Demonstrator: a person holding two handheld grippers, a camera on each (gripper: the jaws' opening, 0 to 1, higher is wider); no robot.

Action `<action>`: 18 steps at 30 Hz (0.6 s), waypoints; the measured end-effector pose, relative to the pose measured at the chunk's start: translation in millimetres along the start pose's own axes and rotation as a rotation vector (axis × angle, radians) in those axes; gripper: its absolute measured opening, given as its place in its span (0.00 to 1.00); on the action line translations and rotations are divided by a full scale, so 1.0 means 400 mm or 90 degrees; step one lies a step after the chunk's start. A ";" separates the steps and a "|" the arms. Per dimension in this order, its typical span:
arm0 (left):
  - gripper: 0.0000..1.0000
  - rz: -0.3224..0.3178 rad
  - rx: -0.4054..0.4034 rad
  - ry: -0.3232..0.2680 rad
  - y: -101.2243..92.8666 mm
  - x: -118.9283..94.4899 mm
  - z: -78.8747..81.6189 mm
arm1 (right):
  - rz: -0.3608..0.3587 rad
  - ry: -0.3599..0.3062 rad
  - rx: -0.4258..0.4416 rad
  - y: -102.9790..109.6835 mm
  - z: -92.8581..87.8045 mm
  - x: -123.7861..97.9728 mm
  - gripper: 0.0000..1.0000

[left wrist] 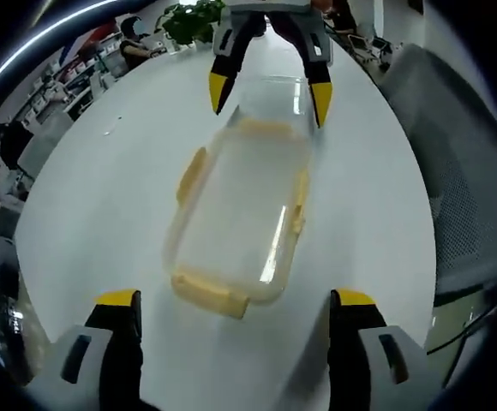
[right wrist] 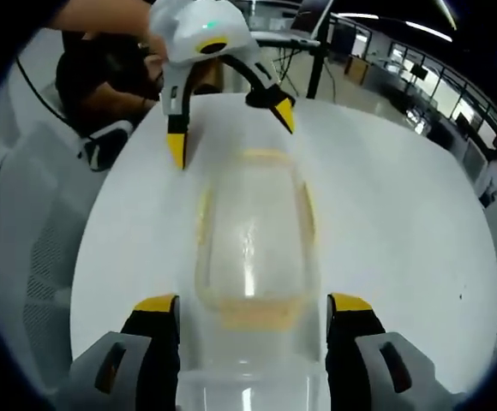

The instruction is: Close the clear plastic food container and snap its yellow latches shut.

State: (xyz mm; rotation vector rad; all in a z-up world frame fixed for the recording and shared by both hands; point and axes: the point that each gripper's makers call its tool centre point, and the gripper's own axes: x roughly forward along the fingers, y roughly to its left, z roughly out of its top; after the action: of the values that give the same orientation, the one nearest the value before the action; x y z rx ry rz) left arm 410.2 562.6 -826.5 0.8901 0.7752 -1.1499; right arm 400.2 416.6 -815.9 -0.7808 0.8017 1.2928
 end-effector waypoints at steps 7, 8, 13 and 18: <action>0.89 -0.013 0.021 0.008 0.005 0.014 -0.001 | 0.011 0.015 -0.003 -0.003 -0.002 0.014 0.69; 0.89 -0.016 0.023 0.008 0.003 0.014 0.001 | 0.012 0.021 -0.005 -0.005 -0.005 0.018 0.69; 0.89 -0.025 0.024 0.012 0.015 0.019 -0.002 | 0.022 0.039 -0.014 -0.001 -0.015 0.027 0.69; 0.88 -0.038 0.038 0.019 0.024 0.024 0.001 | 0.028 0.063 -0.023 0.001 -0.031 0.034 0.69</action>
State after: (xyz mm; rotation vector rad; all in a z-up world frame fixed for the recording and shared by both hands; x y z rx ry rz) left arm 421.9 559.8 -833.0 0.9408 0.8002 -1.2204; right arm 400.1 412.8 -834.0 -0.8652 0.8819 1.3188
